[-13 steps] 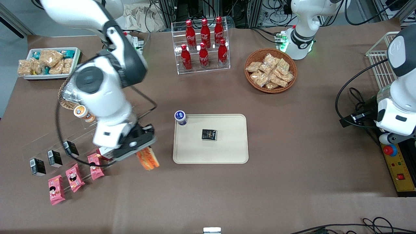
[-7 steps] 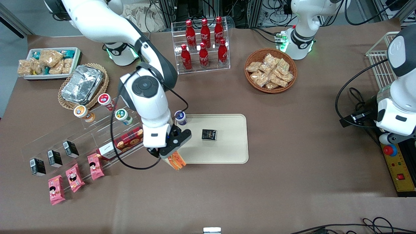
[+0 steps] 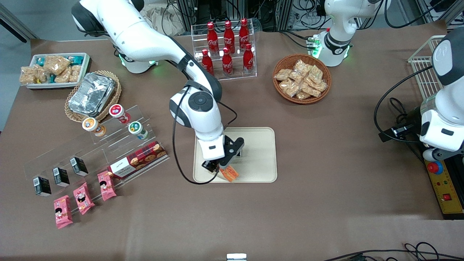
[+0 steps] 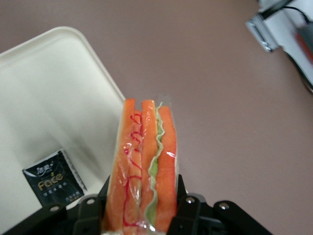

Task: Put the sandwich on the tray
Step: 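Carry the sandwich over the cream tray with the right gripper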

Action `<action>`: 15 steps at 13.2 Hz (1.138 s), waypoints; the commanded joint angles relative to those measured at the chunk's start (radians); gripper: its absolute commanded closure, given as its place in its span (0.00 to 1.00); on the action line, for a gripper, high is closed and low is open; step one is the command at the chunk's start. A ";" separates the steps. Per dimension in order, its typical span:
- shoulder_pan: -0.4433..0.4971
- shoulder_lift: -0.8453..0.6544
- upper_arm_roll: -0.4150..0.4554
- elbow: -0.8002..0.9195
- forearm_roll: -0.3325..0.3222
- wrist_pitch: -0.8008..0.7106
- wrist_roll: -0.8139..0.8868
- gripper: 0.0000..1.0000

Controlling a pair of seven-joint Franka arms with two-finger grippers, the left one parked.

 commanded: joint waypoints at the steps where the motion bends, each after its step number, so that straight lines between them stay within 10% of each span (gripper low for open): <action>1: 0.004 0.044 -0.007 0.015 -0.019 0.032 -0.099 0.49; 7: 0.004 0.074 -0.007 -0.013 -0.013 0.033 -0.186 0.48; 11: 0.004 0.094 -0.007 -0.013 0.012 0.069 -0.175 0.25; 12: 0.004 0.092 -0.007 -0.011 0.050 0.069 -0.173 0.02; 15: -0.010 0.075 -0.010 -0.005 0.168 0.066 -0.176 0.02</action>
